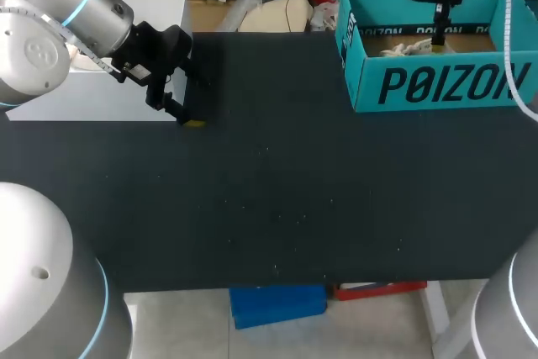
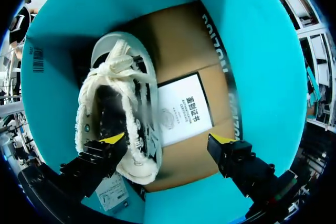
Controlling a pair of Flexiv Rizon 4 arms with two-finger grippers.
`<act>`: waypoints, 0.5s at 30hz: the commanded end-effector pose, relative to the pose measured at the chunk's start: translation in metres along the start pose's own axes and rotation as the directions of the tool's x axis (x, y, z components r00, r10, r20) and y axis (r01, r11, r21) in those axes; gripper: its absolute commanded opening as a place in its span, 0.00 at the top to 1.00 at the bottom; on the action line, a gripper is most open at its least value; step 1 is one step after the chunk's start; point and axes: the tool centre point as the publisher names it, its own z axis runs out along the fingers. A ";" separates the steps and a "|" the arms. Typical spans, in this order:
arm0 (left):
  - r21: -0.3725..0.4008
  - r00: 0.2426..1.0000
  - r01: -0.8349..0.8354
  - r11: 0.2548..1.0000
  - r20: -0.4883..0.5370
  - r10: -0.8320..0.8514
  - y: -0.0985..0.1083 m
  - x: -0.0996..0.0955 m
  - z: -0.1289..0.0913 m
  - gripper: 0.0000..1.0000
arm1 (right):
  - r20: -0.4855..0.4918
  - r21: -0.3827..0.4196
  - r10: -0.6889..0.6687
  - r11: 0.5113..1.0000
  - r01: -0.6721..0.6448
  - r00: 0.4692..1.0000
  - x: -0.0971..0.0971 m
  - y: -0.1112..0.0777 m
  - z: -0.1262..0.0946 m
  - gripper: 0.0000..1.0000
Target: Take the shoe out of the shoebox, open the shoe tongue, remove and reinsert the insole, then place the shoe into the shoebox
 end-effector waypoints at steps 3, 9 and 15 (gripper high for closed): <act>0.001 1.000 -0.001 1.000 0.004 0.001 0.000 0.001 0.001 0.00 | 0.099 0.011 0.042 0.999 -0.043 0.994 0.034 -0.002 -0.085 0.00; 0.001 1.000 -0.001 1.000 0.004 0.001 0.000 0.001 0.001 0.00 | 0.133 0.010 0.159 0.987 -0.162 0.978 0.069 0.008 -0.131 0.00; 0.001 1.000 -0.001 1.000 0.004 0.001 0.000 0.001 0.001 0.00 | 0.111 0.000 0.270 0.962 -0.272 0.956 0.124 0.031 -0.160 0.00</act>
